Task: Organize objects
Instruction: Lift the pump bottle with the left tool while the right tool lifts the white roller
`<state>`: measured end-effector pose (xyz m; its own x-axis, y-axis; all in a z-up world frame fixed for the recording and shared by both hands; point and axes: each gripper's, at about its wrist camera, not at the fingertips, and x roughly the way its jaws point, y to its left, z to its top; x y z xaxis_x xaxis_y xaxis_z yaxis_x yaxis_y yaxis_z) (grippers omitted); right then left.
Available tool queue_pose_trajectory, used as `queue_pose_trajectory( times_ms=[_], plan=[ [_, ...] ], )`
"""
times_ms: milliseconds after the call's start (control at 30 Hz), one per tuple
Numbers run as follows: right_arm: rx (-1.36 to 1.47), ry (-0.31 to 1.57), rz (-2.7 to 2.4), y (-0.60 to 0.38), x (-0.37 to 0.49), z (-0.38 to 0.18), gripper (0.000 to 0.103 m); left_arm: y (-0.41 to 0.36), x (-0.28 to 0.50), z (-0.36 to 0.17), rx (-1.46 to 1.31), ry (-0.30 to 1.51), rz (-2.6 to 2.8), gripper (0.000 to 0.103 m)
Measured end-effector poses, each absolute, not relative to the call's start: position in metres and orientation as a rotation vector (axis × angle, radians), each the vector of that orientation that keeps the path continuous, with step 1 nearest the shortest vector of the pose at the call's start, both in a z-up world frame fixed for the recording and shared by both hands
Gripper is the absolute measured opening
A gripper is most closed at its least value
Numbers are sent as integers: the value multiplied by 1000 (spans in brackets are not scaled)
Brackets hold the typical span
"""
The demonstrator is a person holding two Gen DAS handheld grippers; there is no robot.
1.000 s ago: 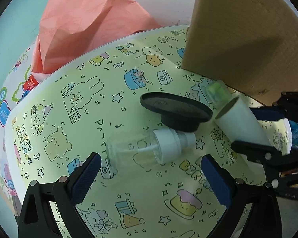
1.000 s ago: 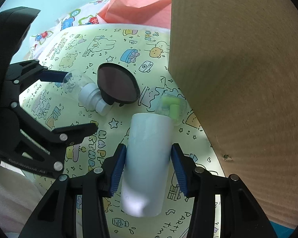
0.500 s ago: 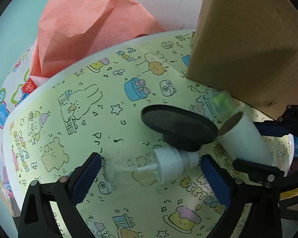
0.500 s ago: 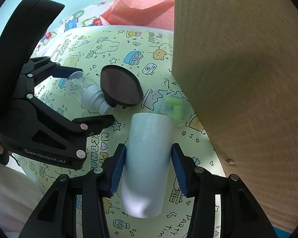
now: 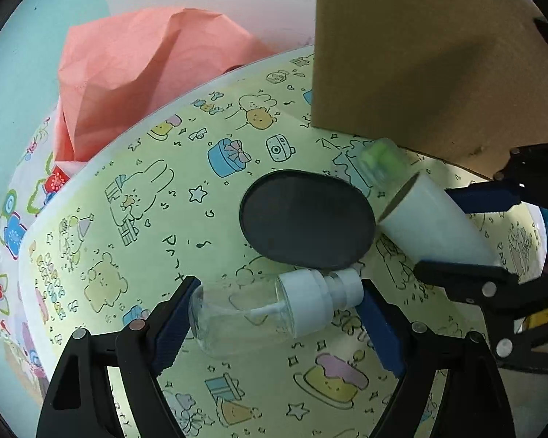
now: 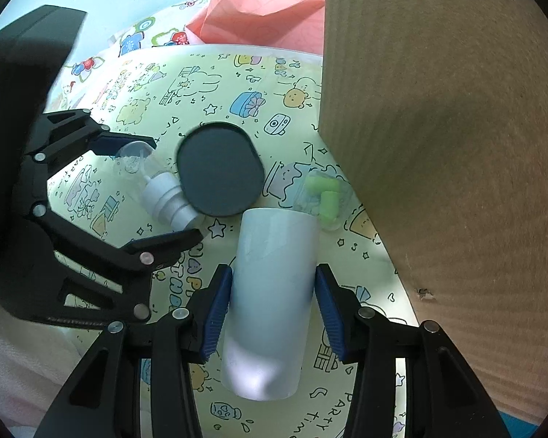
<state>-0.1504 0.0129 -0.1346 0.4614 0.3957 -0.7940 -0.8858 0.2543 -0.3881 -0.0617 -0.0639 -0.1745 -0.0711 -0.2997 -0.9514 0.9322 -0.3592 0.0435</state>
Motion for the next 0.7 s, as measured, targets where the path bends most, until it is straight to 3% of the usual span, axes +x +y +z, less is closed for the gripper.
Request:
queue_pose_trajectory(
  times_ms=[700],
  plan=[
    [-911, 524, 1017, -1, -177, -107, 48, -33, -45, -106, 1143, 694, -1606, 86]
  ],
)
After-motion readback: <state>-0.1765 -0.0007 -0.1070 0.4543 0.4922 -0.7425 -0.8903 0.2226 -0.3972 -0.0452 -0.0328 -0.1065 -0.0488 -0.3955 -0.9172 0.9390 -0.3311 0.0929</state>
